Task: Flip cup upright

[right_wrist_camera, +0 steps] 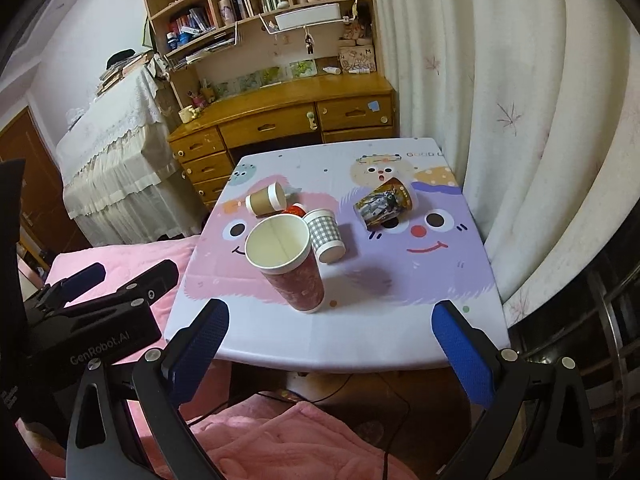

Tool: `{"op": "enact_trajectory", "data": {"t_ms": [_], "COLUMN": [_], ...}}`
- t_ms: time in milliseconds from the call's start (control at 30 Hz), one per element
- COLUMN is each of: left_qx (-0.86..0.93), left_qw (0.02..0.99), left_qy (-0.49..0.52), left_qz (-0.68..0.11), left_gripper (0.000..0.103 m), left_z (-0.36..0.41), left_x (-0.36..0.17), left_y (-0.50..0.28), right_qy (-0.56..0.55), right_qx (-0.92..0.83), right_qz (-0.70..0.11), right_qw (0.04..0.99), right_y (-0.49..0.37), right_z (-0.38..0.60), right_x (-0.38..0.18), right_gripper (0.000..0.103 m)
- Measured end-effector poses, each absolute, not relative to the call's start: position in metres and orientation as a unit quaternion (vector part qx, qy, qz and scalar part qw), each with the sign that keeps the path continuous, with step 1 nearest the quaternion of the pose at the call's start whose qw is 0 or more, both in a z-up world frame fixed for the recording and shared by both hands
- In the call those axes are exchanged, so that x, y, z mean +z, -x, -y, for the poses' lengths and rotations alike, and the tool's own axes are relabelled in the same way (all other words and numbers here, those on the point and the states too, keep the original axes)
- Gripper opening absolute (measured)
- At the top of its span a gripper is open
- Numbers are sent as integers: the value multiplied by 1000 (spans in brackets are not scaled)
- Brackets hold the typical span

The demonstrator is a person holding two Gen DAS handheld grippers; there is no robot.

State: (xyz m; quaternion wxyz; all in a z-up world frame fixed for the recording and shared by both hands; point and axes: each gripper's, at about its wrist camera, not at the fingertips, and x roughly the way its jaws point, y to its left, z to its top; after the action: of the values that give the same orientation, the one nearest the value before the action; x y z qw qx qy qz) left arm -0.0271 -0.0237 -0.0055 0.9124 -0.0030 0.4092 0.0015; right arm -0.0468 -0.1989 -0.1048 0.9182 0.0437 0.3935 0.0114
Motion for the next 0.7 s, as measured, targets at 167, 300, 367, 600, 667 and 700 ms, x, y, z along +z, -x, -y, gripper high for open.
{"op": "enact_trajectory", "data": {"t_ms": [167,300,367,600,667,700], "left_qx": [3,3,3,1,1,1], "left_qw": [915,915,915,913,912,911], "left_qy": [4,4,3,4,4,4], "left_qz": [-402,-403,-404,-408,-411,-411], "left_gripper": [102,102,102,102,102,102], "left_z": [28,28,29,31,32,32], "left_x": [-3,-2,-2,-3,-3,-3], "left_y": [24,22,20,15,13,12], "right_qy": [-37,-37,-40,-44,-47,-49], "right_qx": [6,7,6,6,6,6], "right_qz": [-384,-386,-390,-394,-398,-400], "right_qw": [923,922,920,918,916,915], "right_y": [48,46,43,40,38,36], "right_z": [198,201,203,206,207,207], "right_x": [-98,-95,-95,-94,-95,-95], "right_gripper": [102,103,103,103,103,103]}}
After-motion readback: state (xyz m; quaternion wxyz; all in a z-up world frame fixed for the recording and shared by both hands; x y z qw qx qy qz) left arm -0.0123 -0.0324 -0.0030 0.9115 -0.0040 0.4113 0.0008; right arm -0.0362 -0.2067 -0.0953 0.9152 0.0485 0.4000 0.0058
